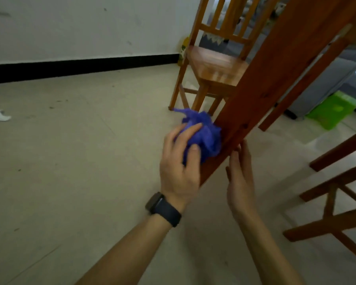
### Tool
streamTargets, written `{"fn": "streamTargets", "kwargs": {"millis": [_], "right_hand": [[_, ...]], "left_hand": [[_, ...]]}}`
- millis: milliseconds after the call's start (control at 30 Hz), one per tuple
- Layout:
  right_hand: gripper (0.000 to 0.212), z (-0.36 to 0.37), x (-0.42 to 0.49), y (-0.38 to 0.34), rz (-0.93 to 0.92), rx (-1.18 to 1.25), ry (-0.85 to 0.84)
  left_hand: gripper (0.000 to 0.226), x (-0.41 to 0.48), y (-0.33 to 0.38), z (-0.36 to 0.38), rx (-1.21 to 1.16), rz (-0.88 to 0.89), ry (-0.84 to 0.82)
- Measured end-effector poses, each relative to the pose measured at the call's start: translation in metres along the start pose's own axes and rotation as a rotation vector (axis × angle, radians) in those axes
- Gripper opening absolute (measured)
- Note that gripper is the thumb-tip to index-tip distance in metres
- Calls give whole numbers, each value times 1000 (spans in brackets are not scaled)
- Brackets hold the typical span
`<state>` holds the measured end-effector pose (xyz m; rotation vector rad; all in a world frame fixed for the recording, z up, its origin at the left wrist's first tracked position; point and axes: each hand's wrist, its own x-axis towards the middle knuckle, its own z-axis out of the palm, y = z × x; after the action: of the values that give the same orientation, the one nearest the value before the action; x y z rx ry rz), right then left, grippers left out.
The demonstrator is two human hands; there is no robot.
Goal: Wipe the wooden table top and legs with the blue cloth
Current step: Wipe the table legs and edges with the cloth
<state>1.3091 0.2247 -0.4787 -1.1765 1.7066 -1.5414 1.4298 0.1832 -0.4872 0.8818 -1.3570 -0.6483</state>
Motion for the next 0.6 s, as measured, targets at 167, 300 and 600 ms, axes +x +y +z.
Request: {"fn": "streamTargets", "kwargs": {"millis": [167,300,600], "right_hand": [[48,16,5,25,-6,-50,-26],[43,15,-1,44,104,-99,-33],[45,15,2,42,111,-161,-45]], "left_hand": [[58,-30,-51,27,259,149,-167],[78,-82,-112,-19,495,43,-404],[64,-26,-62,18,396,230,-259]]}}
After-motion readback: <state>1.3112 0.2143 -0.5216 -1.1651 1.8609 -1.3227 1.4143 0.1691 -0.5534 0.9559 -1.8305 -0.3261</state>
